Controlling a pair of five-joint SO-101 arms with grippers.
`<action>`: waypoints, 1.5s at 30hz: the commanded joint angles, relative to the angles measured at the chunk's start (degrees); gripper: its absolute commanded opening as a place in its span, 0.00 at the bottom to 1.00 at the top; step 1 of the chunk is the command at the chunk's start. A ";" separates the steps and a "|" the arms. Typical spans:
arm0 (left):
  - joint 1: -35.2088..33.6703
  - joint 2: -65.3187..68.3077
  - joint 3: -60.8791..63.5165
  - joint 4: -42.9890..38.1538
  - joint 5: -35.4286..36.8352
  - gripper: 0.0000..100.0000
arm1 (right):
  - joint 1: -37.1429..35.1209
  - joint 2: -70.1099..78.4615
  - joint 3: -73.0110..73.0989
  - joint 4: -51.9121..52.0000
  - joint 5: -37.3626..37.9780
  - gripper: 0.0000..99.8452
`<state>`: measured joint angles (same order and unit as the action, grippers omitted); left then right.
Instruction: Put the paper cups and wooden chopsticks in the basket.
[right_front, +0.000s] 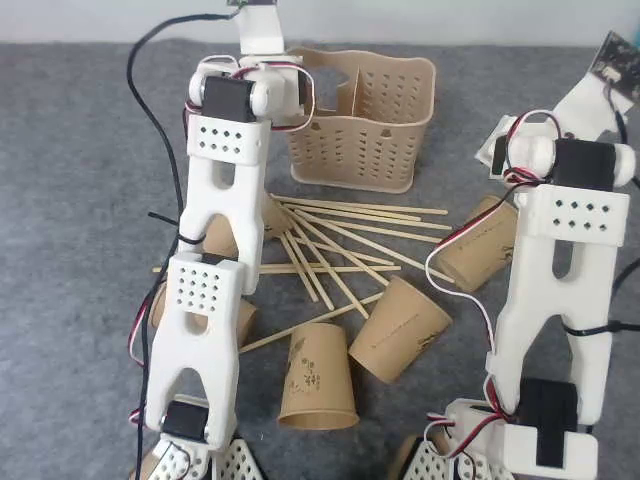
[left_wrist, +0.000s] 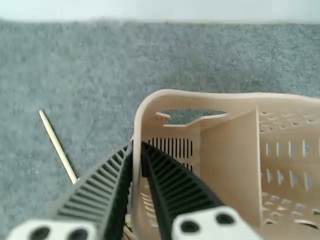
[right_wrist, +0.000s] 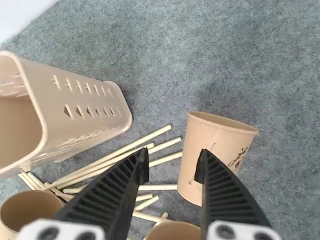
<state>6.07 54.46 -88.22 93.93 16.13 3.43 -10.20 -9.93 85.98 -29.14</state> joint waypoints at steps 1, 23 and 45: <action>-1.41 -6.24 -1.98 0.79 2.37 0.01 | -0.57 -0.66 1.76 -2.86 -0.35 0.16; -4.13 -10.81 -3.38 1.58 -3.25 0.13 | -0.57 -1.27 7.74 -9.54 3.25 0.16; -13.63 -62.07 57.89 5.45 -9.93 0.13 | 4.97 -18.15 9.23 3.65 28.75 0.16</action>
<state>-6.95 5.41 -43.74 98.68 6.90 5.19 -28.40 -1.05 89.93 -7.08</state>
